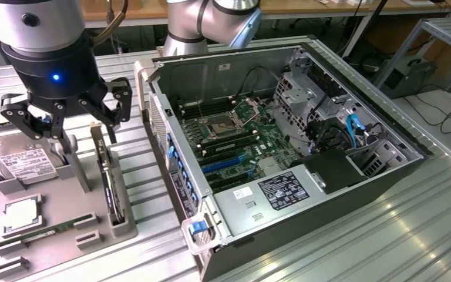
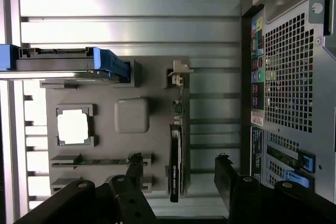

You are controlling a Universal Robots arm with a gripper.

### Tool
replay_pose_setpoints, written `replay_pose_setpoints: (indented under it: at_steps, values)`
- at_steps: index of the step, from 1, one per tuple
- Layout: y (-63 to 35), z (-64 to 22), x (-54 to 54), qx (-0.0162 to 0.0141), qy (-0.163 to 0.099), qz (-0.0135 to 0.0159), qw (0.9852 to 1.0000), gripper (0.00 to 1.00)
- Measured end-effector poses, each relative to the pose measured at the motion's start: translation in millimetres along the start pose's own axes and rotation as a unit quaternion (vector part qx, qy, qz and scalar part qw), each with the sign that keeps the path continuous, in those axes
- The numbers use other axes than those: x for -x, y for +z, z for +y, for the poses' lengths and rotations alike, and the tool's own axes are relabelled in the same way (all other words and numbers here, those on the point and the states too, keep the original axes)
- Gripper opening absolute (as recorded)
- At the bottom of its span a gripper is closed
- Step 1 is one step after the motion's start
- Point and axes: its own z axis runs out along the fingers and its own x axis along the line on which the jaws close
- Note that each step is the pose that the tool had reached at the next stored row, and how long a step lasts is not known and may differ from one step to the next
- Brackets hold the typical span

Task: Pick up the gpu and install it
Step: 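Pick up the gpu and move the gpu toward the slot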

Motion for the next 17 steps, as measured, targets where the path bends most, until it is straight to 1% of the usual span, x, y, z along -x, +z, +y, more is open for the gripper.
replay_pose_setpoints:
  at_steps: [10,17]
  values:
    - [12.3,-1.1,-0.2,-0.0005,0.0,-0.0004,1.0,0.66]
    - [24.1,-5.1,-0.5,-0.0005,0.0,-0.0004,1.0,0.66]
